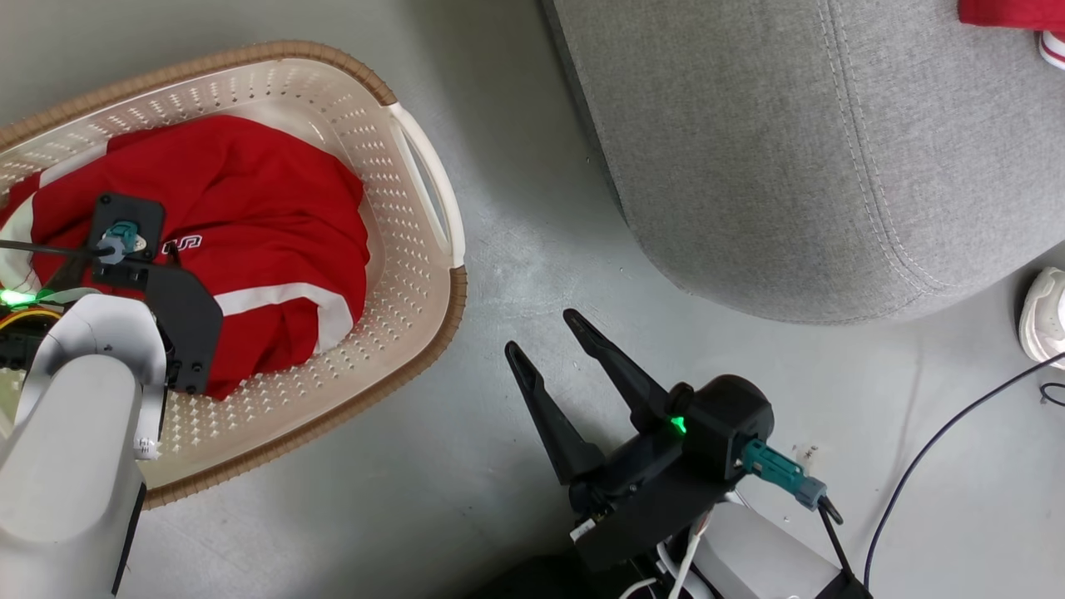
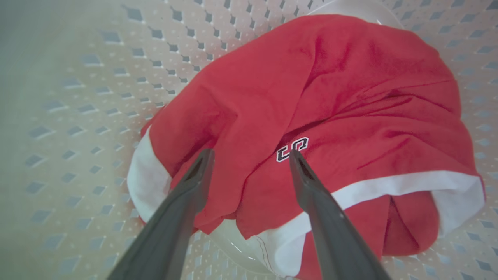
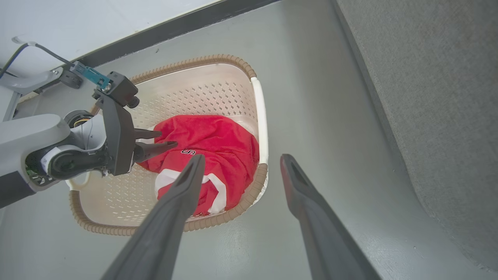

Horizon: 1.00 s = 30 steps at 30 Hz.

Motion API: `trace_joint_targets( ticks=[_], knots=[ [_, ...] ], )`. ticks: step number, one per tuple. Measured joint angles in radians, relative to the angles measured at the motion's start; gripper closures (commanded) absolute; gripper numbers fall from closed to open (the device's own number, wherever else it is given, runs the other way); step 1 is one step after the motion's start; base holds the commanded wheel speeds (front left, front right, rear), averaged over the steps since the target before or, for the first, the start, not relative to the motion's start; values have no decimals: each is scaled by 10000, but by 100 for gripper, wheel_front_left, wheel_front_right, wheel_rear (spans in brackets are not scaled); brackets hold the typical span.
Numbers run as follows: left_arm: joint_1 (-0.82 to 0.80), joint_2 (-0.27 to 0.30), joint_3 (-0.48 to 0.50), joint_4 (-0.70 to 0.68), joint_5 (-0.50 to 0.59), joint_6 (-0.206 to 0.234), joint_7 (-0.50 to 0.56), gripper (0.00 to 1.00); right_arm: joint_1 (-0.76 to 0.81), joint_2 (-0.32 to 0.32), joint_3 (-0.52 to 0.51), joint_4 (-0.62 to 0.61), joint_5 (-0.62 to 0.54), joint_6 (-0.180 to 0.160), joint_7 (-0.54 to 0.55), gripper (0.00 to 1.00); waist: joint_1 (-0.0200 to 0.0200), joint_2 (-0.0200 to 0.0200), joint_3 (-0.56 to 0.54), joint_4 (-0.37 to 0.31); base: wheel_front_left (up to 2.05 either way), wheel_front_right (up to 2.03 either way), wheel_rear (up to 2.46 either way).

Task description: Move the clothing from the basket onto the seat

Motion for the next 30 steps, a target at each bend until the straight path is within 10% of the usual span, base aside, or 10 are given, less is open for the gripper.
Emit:
trace_joint_targets(
  ticks=[30],
  knots=[
    [-510,-426,-90,545,71,4,161,0,225,2,-268,48,-50,-86,-2,0,-1,-1,390,222,0,0,0]
  ],
)
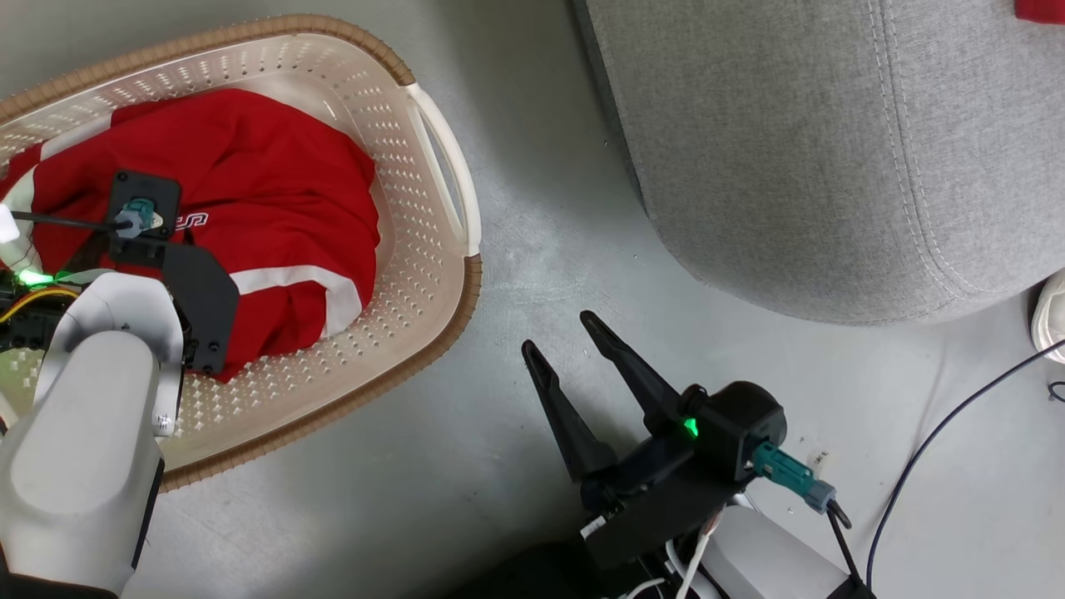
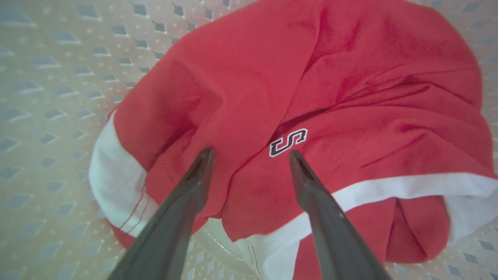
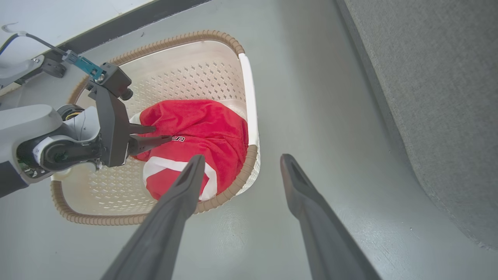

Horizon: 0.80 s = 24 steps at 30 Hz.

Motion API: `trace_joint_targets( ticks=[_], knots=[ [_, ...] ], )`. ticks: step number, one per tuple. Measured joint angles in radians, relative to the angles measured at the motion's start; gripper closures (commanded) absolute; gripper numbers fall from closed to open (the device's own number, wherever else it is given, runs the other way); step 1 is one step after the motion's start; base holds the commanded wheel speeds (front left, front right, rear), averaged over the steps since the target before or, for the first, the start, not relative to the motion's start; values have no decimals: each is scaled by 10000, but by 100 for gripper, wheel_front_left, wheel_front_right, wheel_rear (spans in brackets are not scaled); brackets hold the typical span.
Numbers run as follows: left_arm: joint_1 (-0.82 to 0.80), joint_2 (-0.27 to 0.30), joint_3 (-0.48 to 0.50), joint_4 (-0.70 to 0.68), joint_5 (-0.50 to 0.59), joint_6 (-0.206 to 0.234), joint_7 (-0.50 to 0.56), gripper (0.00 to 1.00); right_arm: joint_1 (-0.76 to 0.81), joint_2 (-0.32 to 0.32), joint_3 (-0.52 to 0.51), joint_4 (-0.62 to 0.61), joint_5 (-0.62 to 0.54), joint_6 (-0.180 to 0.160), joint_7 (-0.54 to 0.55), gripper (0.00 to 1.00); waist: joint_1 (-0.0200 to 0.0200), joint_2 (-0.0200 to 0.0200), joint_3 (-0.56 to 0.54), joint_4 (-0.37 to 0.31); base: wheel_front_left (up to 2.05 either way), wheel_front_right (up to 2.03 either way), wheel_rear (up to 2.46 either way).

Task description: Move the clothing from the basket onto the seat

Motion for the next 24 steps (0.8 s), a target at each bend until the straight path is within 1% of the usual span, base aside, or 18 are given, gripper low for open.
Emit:
trace_joint_targets(
  ticks=[4,5,6,7,9,14,19,21,24],
  knots=[
    [-90,-10,-44,128,13,0,-13,6,42,0,-58,-35,-54,-2,0,0,0,0,43,25,0,0,0],
    [-90,-21,-59,155,17,0,-13,13,77,2,-59,-46,-54,-2,0,0,0,0,51,32,0,0,0],
    [-90,-36,-73,182,17,0,-15,16,109,2,-61,-54,-56,-2,0,0,0,0,59,38,0,0,0],
    [-92,-58,-88,211,17,0,-31,16,137,2,-73,-59,-56,-4,0,0,0,0,67,45,0,0,0],
    [-95,-104,-119,238,17,-2,-58,27,189,2,-105,-82,-56,-29,0,0,0,0,83,57,0,0,0],
    [-133,-228,-165,345,13,-19,-69,30,197,2,-130,-142,-69,-75,2,0,0,0,123,89,0,0,0],
    [-142,-320,-176,468,-19,-33,-73,30,198,4,-190,-165,-167,-77,0,0,0,0,157,125,0,0,0],
    [-148,-337,-188,533,-23,-182,-73,30,198,6,-222,-165,-184,-77,0,0,1,0,170,139,0,0,0],
    [-218,-385,-205,610,-63,-209,-73,31,198,6,-261,-165,-274,-75,0,0,0,0,193,168,0,0,0]
  ],
)
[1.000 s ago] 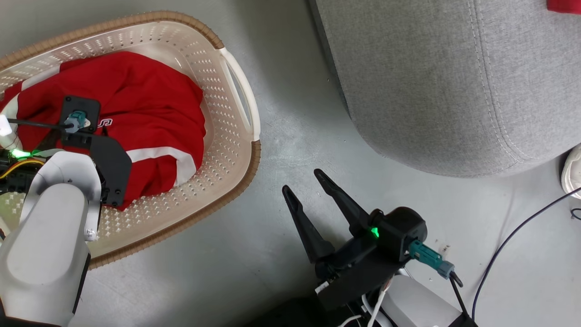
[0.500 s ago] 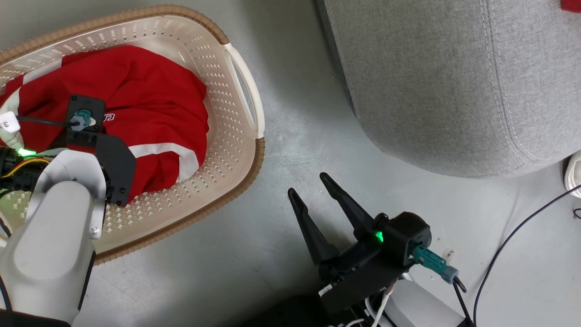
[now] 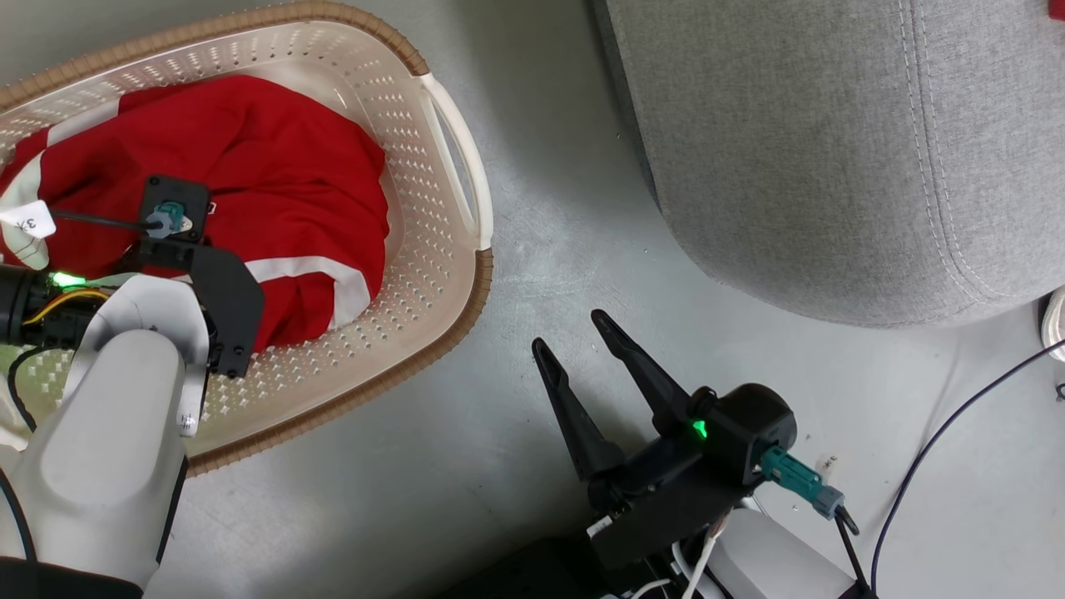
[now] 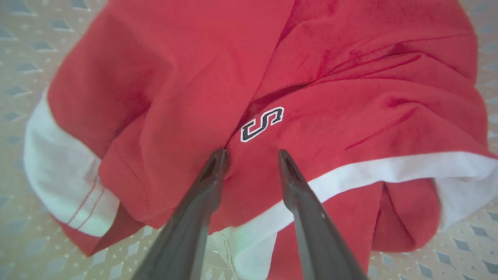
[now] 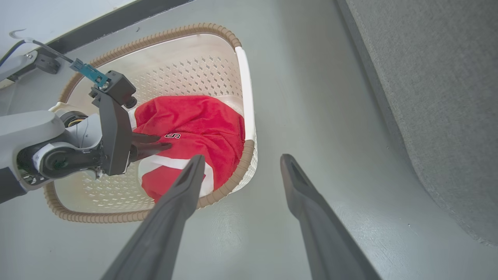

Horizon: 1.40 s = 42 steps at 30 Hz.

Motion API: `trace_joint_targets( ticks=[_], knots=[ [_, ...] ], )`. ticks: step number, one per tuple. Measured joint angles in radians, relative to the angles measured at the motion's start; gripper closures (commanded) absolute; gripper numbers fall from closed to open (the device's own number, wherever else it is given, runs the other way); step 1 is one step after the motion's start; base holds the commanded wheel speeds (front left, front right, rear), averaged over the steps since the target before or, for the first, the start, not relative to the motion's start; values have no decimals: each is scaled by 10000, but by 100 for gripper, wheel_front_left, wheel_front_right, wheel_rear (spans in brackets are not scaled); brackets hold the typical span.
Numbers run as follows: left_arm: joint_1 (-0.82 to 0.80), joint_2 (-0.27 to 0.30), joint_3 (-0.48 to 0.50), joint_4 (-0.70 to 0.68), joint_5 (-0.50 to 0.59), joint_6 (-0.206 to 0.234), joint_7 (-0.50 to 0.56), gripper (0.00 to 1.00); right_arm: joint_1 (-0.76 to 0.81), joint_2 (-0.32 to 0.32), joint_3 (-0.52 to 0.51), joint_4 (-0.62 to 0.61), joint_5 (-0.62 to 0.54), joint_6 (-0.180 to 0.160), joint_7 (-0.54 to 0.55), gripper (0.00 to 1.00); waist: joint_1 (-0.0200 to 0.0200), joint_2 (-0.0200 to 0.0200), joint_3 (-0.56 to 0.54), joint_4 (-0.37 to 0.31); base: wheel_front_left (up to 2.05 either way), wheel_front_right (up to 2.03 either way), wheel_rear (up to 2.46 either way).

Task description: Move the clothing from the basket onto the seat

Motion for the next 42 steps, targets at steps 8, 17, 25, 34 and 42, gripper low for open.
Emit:
trace_joint_targets(
  ticks=[8,17,25,34,42],
  knots=[
    [-30,-96,-58,161,-167,-343,-38,49,0,0,-19,-35,-44,-2,0,0,0,0,28,48,0,0,0],
    [-97,-171,-337,318,-174,-616,-27,82,0,0,-25,-119,-44,-4,2,0,0,0,46,72,0,0,0],
    [-192,-278,-441,554,-157,-706,-61,100,98,0,-52,-167,-44,-17,0,0,0,0,78,76,0,0,0],
    [-271,-303,-188,489,-267,-761,-506,100,156,2,-151,-194,-61,-88,0,0,0,1,78,131,0,0,0],
    [-76,-468,468,-6,-909,-581,-1530,100,-735,15,-552,104,-311,52,0,0,0,0,-169,226,0,0,0]
  ],
)
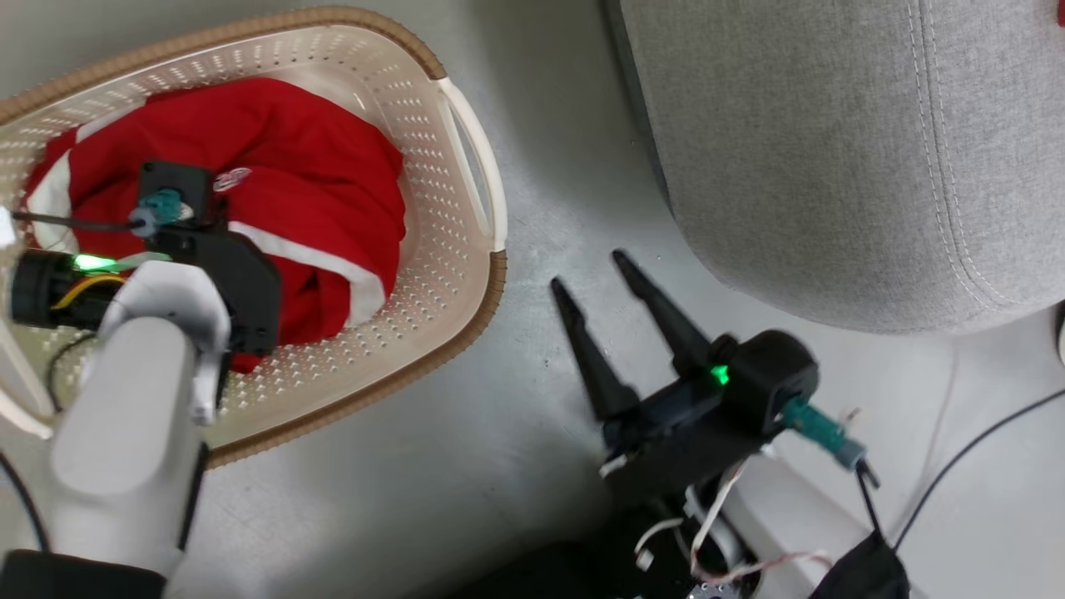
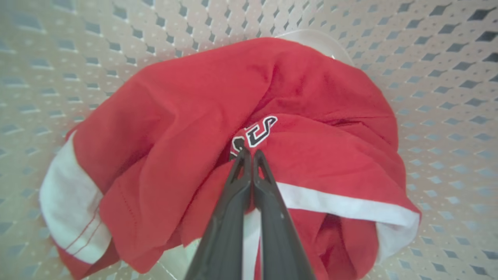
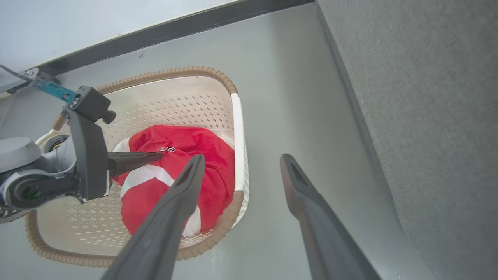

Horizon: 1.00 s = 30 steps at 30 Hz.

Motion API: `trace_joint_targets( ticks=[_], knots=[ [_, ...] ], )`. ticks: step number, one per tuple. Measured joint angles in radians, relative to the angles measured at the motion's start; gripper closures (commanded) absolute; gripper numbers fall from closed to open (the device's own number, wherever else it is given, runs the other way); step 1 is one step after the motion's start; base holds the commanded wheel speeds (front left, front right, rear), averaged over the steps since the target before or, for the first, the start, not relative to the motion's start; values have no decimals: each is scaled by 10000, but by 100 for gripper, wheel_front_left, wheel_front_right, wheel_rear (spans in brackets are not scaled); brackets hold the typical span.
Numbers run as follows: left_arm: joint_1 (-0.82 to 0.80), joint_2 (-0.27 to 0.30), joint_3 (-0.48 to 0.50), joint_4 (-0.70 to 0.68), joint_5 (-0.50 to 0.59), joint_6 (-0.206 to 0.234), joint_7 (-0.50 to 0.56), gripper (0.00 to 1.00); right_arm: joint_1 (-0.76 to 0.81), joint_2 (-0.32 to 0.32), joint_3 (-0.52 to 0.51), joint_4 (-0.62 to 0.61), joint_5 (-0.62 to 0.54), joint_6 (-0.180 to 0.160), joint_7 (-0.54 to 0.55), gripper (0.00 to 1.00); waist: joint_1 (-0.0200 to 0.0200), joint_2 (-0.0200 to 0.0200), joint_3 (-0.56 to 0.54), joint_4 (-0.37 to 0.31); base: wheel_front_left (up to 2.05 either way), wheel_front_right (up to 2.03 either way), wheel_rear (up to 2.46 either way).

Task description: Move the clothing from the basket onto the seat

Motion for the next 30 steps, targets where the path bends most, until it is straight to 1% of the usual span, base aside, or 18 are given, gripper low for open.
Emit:
trace_joint_targets(
  ticks=[4,7,8,14,20,21,27,30],
  knots=[
    [384,-673,25,-128,-412,-19,-673,100,-158,-52,-725,633,-203,151,0,0,0,0,-233,243,0,0,0],
    [760,-1072,81,-278,-671,-84,-1168,100,-210,-280,-1030,949,-355,290,0,0,0,1,-498,508,0,0,0],
    [760,-1072,81,-278,-671,-84,-1168,100,-210,-280,-1030,949,-355,290,0,0,0,1,-498,508,0,0,0],
    [1192,-1235,196,-642,-1087,-372,-2042,100,-302,-564,-1386,1354,-545,491,0,0,0,0,-1145,1156,0,0,0],
    [1648,-1674,142,-934,-1244,-564,-2731,100,-259,-823,-1802,1672,-585,660,2,0,0,0,-1879,1888,0,0,0],
    [1689,-1728,128,-955,-1246,-650,-2823,100,-234,-863,-1837,1714,-617,665,0,0,-1,0,-2009,2011,0,0,0],
    [2047,-1871,115,-1120,-1392,-903,-3333,100,29,-884,-1969,1971,-663,838,0,0,-1,0,-2879,2687,0,0,0],
    [2306,-1887,134,-1189,-1620,-915,-3580,100,176,-901,-2010,2075,-715,930,2,0,-1,-1,-3351,2975,0,0,0]
  ],
)
